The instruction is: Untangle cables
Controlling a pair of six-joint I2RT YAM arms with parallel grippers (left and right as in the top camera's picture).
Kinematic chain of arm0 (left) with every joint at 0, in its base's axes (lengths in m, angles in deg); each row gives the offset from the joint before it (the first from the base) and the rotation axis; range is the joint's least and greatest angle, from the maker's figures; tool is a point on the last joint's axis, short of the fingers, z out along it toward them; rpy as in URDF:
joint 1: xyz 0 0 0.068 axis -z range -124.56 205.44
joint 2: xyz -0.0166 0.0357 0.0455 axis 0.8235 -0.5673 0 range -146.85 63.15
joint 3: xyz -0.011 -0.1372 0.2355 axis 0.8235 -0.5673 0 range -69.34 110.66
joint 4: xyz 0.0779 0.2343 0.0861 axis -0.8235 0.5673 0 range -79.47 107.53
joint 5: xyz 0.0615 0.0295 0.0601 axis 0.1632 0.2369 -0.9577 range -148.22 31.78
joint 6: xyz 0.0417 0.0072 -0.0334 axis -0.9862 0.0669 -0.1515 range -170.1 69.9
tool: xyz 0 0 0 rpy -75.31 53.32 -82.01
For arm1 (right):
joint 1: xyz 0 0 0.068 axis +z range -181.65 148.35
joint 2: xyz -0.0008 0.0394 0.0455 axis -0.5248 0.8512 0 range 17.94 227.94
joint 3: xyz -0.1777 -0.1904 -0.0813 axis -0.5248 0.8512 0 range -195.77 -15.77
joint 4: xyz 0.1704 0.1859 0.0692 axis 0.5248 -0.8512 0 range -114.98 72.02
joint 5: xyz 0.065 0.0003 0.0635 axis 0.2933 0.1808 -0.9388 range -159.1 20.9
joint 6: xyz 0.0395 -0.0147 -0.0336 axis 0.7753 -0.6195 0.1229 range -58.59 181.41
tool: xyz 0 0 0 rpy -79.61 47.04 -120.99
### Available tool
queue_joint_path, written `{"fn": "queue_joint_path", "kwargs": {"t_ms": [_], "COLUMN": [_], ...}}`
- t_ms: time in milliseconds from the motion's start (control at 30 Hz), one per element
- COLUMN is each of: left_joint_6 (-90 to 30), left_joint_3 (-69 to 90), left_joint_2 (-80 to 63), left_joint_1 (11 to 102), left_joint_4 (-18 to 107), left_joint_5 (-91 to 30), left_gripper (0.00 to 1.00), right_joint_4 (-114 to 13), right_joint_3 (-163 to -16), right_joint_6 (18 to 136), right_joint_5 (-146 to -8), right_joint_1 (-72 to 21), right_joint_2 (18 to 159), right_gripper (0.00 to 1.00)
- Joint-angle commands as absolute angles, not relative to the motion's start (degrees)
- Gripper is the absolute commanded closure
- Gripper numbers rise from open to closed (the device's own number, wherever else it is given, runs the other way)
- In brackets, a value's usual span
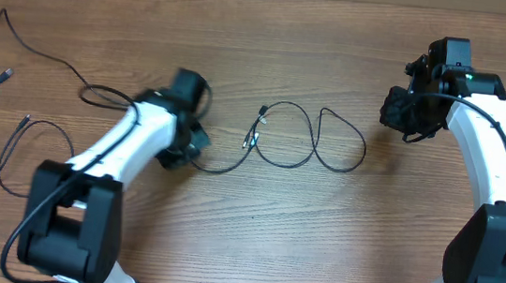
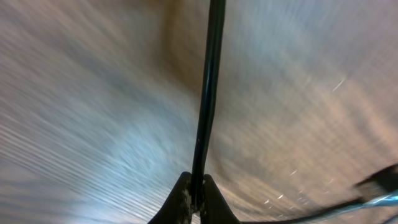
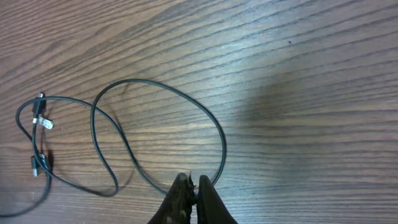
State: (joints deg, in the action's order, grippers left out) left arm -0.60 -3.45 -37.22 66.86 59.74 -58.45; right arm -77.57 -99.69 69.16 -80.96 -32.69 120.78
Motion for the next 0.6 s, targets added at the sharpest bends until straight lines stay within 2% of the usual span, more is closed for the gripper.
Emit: {"fn": "queue_joint_path", "kwargs": {"t_ms": [0, 167, 300, 400, 433, 467, 500, 533, 567], "left_joint_6": [-11.5, -19.8, -27.4, -26.8, -25.6, -24.1, -23.4, -23.2, -23.3], "left_joint_3": [4.8, 14.6, 19.2, 19.2, 19.2, 19.2, 19.2, 19.2, 19.2], "left_joint_2": [-30.9, -27.4, -27.5, -27.5, -27.6, -27.6, -27.6, -27.6, -27.6], "left_joint_1": [60.2, 50.4, 44.0, 40.6, 39.4, 38.5, 37.8, 37.5, 37.4], "left_joint_4": [59.7, 55.9, 45.2, 37.2, 35.9, 35.3, 35.4, 36.1, 37.5], "left_joint_5": [-58.8, -64.2, -65.3, -70.9, -71.8, -71.4, -70.4, -69.1, -67.8], "left_gripper": [0.96, 0.96, 0.96, 0.96, 0.92, 0.67, 0.11, 0.0, 0.0], "right_joint_4": [-77.2, -77.7, -77.9, -78.0, -78.3, -78.4, -78.3, -78.1, -77.5], "right_joint_3": [-99.3, -99.3, -99.3, -99.3, -99.3, -99.3, -99.3, -99.3, -99.3], "right_joint_6": [68.3, 68.3, 68.4, 68.3, 68.3, 68.3, 68.3, 68.3, 68.3], "right_joint_5": [-82.5, -82.5, -83.0, -84.8, -85.2, -85.3, -85.3, -85.4, -85.9], "right_joint_1": [-32.6, -32.6, -32.6, -32.6, -32.6, -32.6, -32.6, -32.6, -32.6], "right_joint_2": [120.8, 120.8, 120.8, 120.8, 120.8, 120.8, 120.8, 120.8, 120.8], "right_gripper": [0.96, 0.96, 0.96, 0.96, 0.96, 0.96, 0.96, 0.96, 0.96]}}
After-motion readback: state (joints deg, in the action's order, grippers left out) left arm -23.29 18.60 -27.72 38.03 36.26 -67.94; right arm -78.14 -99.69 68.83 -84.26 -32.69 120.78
